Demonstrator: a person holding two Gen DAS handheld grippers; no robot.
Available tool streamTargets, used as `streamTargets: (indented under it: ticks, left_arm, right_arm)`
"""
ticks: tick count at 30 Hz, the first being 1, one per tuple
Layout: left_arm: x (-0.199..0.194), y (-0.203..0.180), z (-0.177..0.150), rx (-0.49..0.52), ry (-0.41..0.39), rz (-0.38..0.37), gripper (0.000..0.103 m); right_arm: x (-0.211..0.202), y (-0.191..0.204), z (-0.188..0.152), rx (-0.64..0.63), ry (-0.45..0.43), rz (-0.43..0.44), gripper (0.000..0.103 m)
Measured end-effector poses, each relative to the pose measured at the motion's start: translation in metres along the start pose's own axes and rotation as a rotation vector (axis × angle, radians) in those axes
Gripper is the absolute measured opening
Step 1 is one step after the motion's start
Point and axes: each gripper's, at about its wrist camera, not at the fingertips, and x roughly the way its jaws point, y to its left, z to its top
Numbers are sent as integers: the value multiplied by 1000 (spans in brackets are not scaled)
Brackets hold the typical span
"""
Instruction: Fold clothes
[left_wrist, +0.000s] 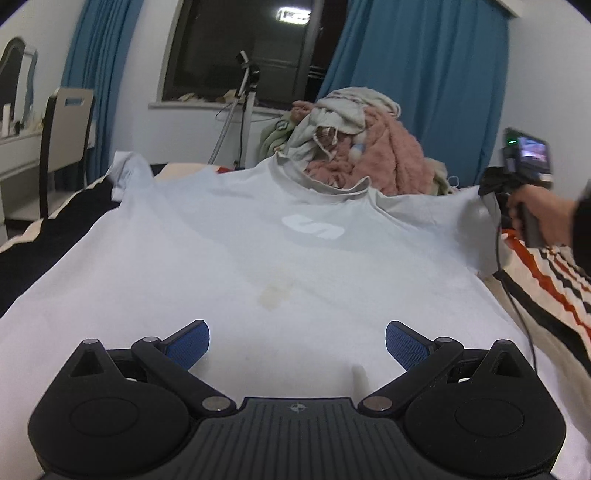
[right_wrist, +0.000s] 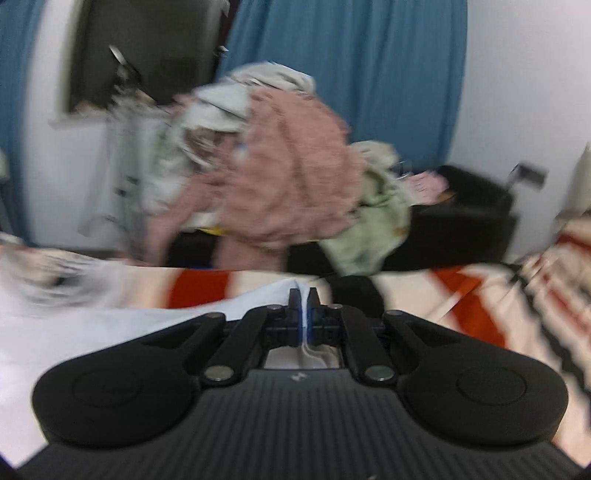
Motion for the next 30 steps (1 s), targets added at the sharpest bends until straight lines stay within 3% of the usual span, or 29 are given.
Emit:
streamTargets:
  ticks: [5,11,12,13,14,15,16,20,24,30]
  left_arm:
    - [22,-2,-4,14,31,5,102]
    - [42,5,-8,12,53,10,102]
    - [45,5,-9,14,62,13,102]
    - [47,5,-9,15,68,14,102]
    - [47,6,-9,15,66,17,102]
    - [47,5,-9,17,63,20,102]
    - [46,5,-9,19,60,23,102]
    - [45,8,-6,6,61,25,102]
    - [40,18,-1,-27,59,37,102]
    - [9,23,8,6,2,88,102]
  right_arm:
    - [73,-15,-13,-13,69,-84,5]
    - [95,-17,-45,82,57,-17,7]
    - [93,-17,-46,98,58,-9,20]
    - [90,-16,-46,115,59,2,48]
    - [86,-16,-45,135,59,17,64]
    - [79,-16,-45,151,55,31,85]
    - [67,-15,-44,162,40,43,88]
    - [9,-2,-38,158,-3,106,88]
    - [-73,18,-38,111,-108,136,88]
    - [-195,29,-47,225,-126,291,88]
